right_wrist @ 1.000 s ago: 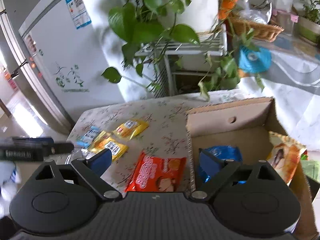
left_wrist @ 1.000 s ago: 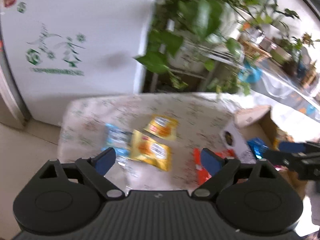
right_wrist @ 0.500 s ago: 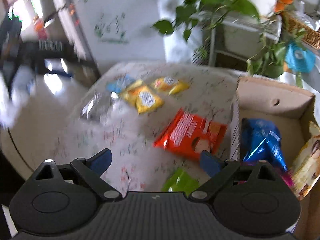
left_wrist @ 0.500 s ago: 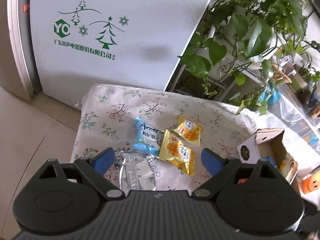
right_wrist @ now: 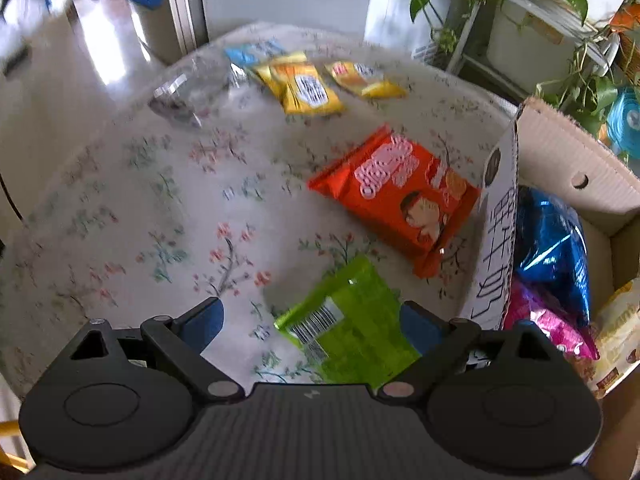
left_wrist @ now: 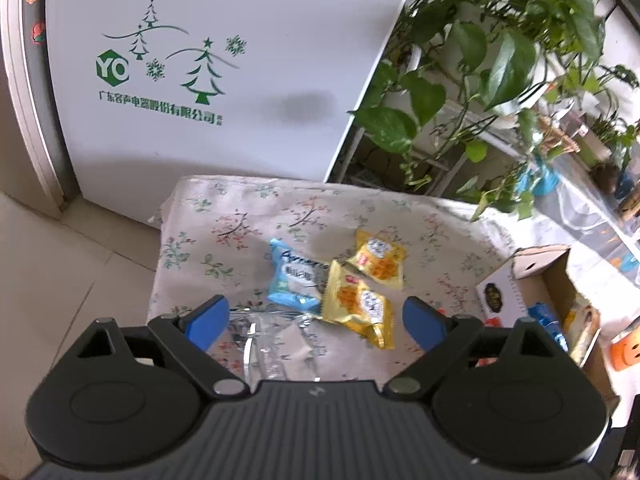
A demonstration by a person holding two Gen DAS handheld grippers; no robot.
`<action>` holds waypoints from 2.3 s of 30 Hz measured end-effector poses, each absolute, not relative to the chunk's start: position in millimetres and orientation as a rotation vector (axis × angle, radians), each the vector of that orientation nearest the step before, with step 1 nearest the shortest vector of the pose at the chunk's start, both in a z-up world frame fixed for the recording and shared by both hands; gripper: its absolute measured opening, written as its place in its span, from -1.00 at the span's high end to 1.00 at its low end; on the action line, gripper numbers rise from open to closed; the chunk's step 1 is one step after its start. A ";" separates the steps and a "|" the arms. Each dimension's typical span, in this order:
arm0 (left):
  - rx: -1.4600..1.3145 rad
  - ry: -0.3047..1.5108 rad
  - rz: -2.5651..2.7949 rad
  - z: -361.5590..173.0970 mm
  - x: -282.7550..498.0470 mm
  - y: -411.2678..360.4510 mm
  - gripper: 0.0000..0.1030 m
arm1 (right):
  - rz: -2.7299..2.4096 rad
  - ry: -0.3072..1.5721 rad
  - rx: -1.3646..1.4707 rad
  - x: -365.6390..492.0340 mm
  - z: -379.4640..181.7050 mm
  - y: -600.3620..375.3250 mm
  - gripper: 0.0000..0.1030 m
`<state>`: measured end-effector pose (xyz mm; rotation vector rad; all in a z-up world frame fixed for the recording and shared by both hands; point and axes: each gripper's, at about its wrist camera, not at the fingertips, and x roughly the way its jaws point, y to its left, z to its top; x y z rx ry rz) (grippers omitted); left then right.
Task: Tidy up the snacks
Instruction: 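Move the right gripper to the green bag while the left gripper approaches the silver foil bag, then grasp the green bag with the right gripper while the left gripper grasps the silver foil bag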
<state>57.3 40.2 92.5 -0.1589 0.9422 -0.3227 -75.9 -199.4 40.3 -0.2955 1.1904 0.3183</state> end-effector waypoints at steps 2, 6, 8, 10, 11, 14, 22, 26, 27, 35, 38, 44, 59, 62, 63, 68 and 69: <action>-0.152 0.956 -0.309 87.2 59.9 42.4 -0.81 | 0.290 1.203 -0.323 -73.7 34.3 -198.7 -0.90; -0.150 0.991 -0.294 75.1 64.6 46.4 -0.81 | 0.292 1.209 -0.344 -73.7 29.2 -194.9 -0.90; -0.143 1.003 -0.288 69.2 66.3 47.1 -0.81 | 0.294 1.215 -0.352 -74.8 29.4 -193.5 -0.90; -0.124 1.013 -0.284 62.9 67.1 46.0 -0.81 | 0.294 1.225 -0.332 -76.3 32.4 -194.4 -0.83; -0.112 1.025 -0.281 58.7 67.4 44.6 -0.81 | 0.297 1.231 -0.312 -77.7 34.0 -194.7 -0.80; -0.094 1.060 -0.288 47.6 68.6 39.6 -0.81 | 0.323 1.239 -0.256 -82.8 36.7 -193.7 -0.80; -0.028 1.090 -0.337 35.2 66.6 24.0 -0.81 | 0.394 1.239 -0.009 -100.5 52.3 -187.7 -0.77; -0.012 1.098 -0.343 28.9 66.2 21.1 -0.81 | 0.323 1.188 -0.126 -104.0 55.1 -190.2 -0.80; -0.008 1.103 -0.340 26.8 66.8 20.1 -0.81 | 0.305 1.188 -0.140 -102.2 52.9 -193.5 -0.82; 0.002 1.119 -0.345 15.5 72.1 12.3 -0.81 | 0.256 1.239 -0.221 -97.4 31.0 -194.6 -0.95; 0.011 1.122 -0.335 12.2 73.5 11.4 -0.81 | 0.257 1.284 -0.175 -98.0 28.6 -188.4 -0.89; 0.025 1.145 -0.326 3.3 74.6 8.5 -0.81 | 0.380 1.315 -0.016 -99.8 32.2 -167.4 -0.86; 0.146 1.101 -0.295 -6.2 72.8 -8.0 -0.99 | 0.185 1.259 -0.147 -95.0 20.7 -146.5 -1.00; 0.138 1.097 -0.282 -7.1 73.2 -7.3 -0.99 | 0.179 1.255 -0.142 -94.6 20.0 -146.0 -1.00; 0.134 1.094 -0.277 -7.5 72.9 -7.3 -0.99 | 0.178 1.253 -0.139 -94.3 19.4 -145.8 -1.00; 0.124 1.073 -0.261 -8.1 68.7 -7.2 -0.99 | 0.163 1.221 -0.120 -98.4 18.4 -148.0 -1.00; 0.123 1.072 -0.257 -7.9 67.9 -7.2 -0.99 | 0.161 1.216 -0.121 -99.9 19.0 -147.9 -1.00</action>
